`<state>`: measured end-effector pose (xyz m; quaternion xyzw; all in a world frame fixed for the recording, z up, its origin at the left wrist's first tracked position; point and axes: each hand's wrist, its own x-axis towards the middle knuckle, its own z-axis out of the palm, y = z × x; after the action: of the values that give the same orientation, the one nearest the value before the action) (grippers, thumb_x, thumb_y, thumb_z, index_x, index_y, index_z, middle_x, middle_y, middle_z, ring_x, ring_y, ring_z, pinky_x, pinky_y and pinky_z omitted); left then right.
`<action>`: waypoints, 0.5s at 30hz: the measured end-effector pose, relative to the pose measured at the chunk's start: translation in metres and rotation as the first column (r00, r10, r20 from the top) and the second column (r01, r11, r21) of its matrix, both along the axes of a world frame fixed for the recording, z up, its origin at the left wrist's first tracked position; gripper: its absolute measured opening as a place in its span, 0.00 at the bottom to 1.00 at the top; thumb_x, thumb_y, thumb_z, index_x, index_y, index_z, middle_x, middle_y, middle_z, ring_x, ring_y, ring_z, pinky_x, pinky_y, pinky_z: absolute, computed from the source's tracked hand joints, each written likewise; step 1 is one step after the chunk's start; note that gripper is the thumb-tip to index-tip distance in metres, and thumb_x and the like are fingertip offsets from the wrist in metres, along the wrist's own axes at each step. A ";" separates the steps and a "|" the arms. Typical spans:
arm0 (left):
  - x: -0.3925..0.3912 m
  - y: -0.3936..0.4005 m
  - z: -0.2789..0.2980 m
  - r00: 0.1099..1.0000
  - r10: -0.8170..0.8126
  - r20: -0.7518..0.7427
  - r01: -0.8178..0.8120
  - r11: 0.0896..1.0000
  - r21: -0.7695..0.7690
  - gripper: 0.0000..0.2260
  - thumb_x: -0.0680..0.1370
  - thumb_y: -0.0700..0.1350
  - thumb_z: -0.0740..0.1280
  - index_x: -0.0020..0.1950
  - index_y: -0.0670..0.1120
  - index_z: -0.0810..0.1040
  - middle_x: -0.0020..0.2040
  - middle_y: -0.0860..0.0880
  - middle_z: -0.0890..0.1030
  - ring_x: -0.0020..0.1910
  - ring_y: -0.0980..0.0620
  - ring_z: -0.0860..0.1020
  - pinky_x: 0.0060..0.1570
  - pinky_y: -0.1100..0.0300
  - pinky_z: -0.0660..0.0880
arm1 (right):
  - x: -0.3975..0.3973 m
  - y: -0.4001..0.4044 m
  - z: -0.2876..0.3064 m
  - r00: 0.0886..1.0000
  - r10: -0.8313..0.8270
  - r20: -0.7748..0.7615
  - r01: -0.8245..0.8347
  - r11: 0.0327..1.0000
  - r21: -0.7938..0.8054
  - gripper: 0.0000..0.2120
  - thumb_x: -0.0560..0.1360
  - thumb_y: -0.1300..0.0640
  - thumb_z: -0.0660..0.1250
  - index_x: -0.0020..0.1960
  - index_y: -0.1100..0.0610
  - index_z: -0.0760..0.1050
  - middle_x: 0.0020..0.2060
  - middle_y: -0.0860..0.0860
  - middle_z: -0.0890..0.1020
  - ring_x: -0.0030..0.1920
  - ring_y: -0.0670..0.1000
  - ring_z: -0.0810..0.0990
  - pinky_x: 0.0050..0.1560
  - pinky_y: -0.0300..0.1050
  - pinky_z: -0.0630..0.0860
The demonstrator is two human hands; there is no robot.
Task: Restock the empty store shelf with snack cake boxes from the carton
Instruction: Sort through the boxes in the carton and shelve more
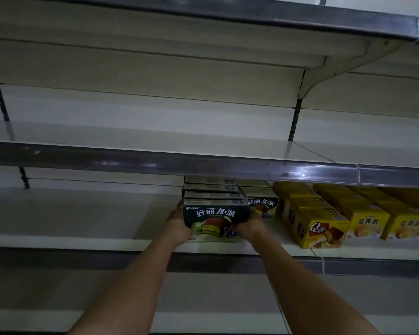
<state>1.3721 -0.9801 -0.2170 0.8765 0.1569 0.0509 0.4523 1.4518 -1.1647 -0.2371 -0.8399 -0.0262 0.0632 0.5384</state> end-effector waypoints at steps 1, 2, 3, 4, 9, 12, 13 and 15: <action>0.004 0.003 0.001 1.000 -0.001 -0.031 0.003 0.997 0.079 0.39 0.70 0.34 0.71 0.77 0.50 0.56 0.70 0.41 0.69 0.65 0.43 0.72 0.63 0.53 0.72 | 0.003 0.001 -0.001 1.000 -0.014 -0.001 0.014 1.000 0.018 0.25 0.69 0.67 0.72 0.60 0.47 0.72 0.60 0.54 0.79 0.62 0.57 0.76 0.64 0.56 0.73; 0.008 0.004 0.002 0.999 -0.001 -0.052 0.008 0.990 0.140 0.40 0.70 0.36 0.72 0.77 0.50 0.56 0.70 0.41 0.68 0.65 0.43 0.72 0.62 0.52 0.73 | 0.004 0.001 0.000 0.999 -0.035 0.004 0.035 0.999 0.034 0.24 0.69 0.67 0.72 0.61 0.49 0.73 0.59 0.55 0.79 0.61 0.58 0.77 0.62 0.54 0.74; 0.011 0.006 0.003 0.998 -0.004 -0.060 0.014 0.985 0.172 0.40 0.70 0.37 0.73 0.77 0.51 0.56 0.69 0.41 0.68 0.64 0.43 0.72 0.61 0.51 0.74 | 0.003 0.001 0.001 0.998 -0.055 0.015 0.054 0.998 0.045 0.23 0.69 0.66 0.72 0.62 0.53 0.73 0.57 0.56 0.80 0.60 0.58 0.78 0.59 0.52 0.76; 0.014 0.007 0.002 0.998 -0.009 -0.063 0.020 0.982 0.185 0.41 0.70 0.38 0.73 0.77 0.51 0.55 0.68 0.41 0.67 0.64 0.43 0.72 0.60 0.51 0.75 | 0.002 0.001 0.000 0.998 -0.068 0.016 0.068 0.997 0.035 0.22 0.70 0.65 0.72 0.63 0.57 0.74 0.56 0.56 0.80 0.58 0.58 0.79 0.55 0.49 0.78; 0.027 0.013 -0.006 1.000 0.022 -0.014 -0.018 0.973 0.229 0.35 0.72 0.39 0.70 0.75 0.48 0.58 0.66 0.42 0.73 0.63 0.43 0.73 0.59 0.55 0.72 | 0.006 0.012 0.003 0.999 -0.019 0.026 0.016 0.995 0.096 0.26 0.73 0.71 0.66 0.69 0.59 0.68 0.65 0.57 0.76 0.65 0.57 0.74 0.64 0.47 0.71; 0.031 0.013 -0.009 0.999 0.039 0.022 -0.043 0.972 0.231 0.35 0.73 0.40 0.70 0.76 0.47 0.58 0.65 0.42 0.74 0.62 0.43 0.74 0.58 0.55 0.72 | 0.011 0.014 0.004 0.998 -0.013 0.066 0.010 0.999 0.043 0.30 0.73 0.71 0.67 0.72 0.57 0.64 0.65 0.54 0.75 0.67 0.55 0.71 0.66 0.44 0.68; 0.032 0.013 -0.009 0.999 0.046 0.021 -0.050 0.975 0.215 0.36 0.73 0.40 0.71 0.76 0.47 0.57 0.65 0.42 0.75 0.62 0.43 0.74 0.58 0.55 0.73 | 0.011 0.014 0.004 0.997 -0.011 0.072 0.008 0.999 0.034 0.30 0.73 0.70 0.67 0.72 0.57 0.64 0.65 0.55 0.75 0.67 0.55 0.71 0.66 0.44 0.68; 0.033 0.013 -0.009 0.998 0.067 0.005 -0.067 0.982 0.179 0.36 0.72 0.40 0.71 0.76 0.46 0.56 0.65 0.42 0.75 0.62 0.43 0.75 0.56 0.57 0.72 | 0.012 0.014 0.002 0.997 -0.005 0.071 0.003 1.000 0.029 0.31 0.72 0.70 0.68 0.72 0.56 0.64 0.65 0.55 0.76 0.67 0.55 0.71 0.68 0.47 0.68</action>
<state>1.4053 -0.9670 -0.2263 0.9079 0.1814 0.0797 0.3695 1.4638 -1.1509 -0.2349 -0.8337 -0.0446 0.0319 0.5495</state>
